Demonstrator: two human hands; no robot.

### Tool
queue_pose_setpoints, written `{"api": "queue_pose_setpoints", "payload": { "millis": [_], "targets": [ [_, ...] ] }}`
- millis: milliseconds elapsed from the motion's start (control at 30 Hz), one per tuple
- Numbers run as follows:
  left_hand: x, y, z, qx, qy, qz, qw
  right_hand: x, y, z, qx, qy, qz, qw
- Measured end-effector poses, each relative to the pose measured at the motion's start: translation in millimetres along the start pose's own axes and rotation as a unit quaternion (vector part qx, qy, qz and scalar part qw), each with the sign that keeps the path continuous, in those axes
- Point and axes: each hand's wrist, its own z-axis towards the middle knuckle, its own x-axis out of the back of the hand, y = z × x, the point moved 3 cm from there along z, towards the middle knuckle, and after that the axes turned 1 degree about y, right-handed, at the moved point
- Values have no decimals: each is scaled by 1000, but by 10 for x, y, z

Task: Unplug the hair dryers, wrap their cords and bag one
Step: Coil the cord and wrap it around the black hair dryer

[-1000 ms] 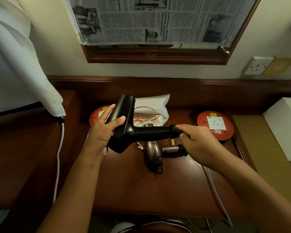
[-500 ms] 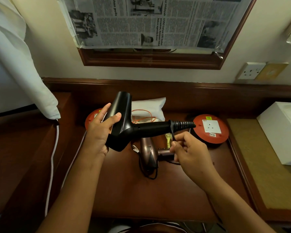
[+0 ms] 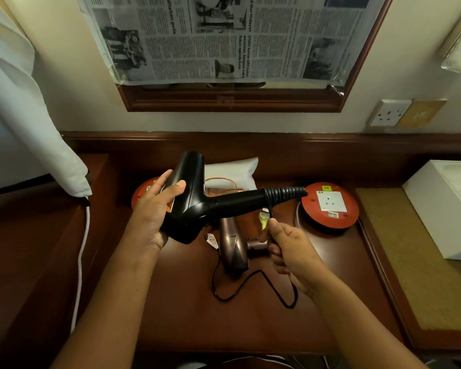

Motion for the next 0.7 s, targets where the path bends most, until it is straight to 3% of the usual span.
{"api": "queue_pose_setpoints", "payload": {
  "millis": [267,567,700],
  "targets": [
    [1,-17,-9,28,-14,-10,999,73,110,193,48,-19,132,990],
    [-41,-109,-33,62,-44,-17,997,22,158,233,50,-26,129,990],
    [-89,-97,-32,68,-92,-25,993,-8,179,230,46,-54,110,991]
  ]
}}
